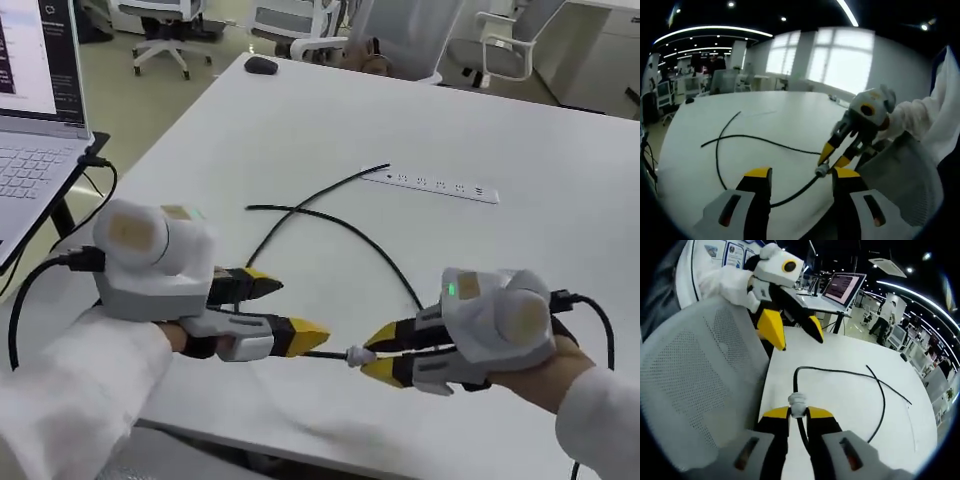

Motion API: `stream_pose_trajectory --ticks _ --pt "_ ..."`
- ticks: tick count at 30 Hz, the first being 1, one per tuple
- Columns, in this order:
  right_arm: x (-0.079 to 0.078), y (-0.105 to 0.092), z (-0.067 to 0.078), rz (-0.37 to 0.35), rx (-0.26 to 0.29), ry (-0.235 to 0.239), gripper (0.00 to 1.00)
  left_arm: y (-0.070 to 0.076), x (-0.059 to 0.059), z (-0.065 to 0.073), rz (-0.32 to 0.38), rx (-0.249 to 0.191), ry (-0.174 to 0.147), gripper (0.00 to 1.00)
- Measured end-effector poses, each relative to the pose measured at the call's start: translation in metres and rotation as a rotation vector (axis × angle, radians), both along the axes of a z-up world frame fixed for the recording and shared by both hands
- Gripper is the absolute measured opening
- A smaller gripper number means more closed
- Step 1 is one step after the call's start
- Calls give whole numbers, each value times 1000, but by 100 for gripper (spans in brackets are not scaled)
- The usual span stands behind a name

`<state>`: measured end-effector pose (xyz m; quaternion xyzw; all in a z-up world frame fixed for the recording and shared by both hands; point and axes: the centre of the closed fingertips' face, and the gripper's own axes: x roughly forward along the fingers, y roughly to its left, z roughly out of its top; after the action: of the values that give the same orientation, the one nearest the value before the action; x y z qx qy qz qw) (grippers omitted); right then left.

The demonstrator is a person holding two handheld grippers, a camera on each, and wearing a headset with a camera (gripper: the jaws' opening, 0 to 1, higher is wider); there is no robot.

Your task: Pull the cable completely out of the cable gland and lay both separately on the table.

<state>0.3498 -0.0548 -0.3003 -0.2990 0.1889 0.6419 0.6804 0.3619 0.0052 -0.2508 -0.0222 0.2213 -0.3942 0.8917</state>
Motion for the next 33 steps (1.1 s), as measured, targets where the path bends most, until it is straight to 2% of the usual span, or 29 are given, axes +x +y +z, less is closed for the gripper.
stream_pose_trajectory --ticks 2,4,6,11,14,16,18,20,21,22,24,27,31,32,33 --pt "-2 3 15 0 23 -20 11 -4 -1 3 -18 -11 -11 48" --pt "-5 6 26 5 38 -45 11 -12 -5 9 -42 -56 -5 49" --pt "-7 7 36 15 47 -67 11 -16 -7 12 -62 -76 -12 49" --pt "-17 11 57 73 64 -135 11 -29 -14 22 -138 -88 -68 38" --pt "-25 13 72 115 79 -177 11 -37 -20 31 -181 -145 -74 33" --pt "-29 15 80 133 93 -194 11 -38 -22 32 -189 -152 -72 31" --pt "-34 16 88 150 103 -211 11 -40 -23 38 -201 -171 -95 28" --pt "-35 16 94 156 109 -233 11 -46 -31 46 -237 -240 -76 24" --pt "-35 14 95 164 110 -242 11 -46 -31 48 -239 -259 -68 22" --pt "-35 14 97 168 112 -245 11 -45 -31 47 -238 -245 -74 21" --pt "-37 12 100 182 117 -259 11 -48 -33 50 -255 -249 -91 20" --pt "-42 10 103 219 116 -292 11 -52 -39 53 -285 -262 -94 18" --pt "-46 8 108 233 127 -303 11 -56 -45 59 -312 -249 -100 17" --pt "-47 8 110 233 138 -300 11 -56 -47 61 -318 -232 -104 17" --pt "-47 8 112 229 152 -296 11 -56 -47 64 -316 -235 -106 17"
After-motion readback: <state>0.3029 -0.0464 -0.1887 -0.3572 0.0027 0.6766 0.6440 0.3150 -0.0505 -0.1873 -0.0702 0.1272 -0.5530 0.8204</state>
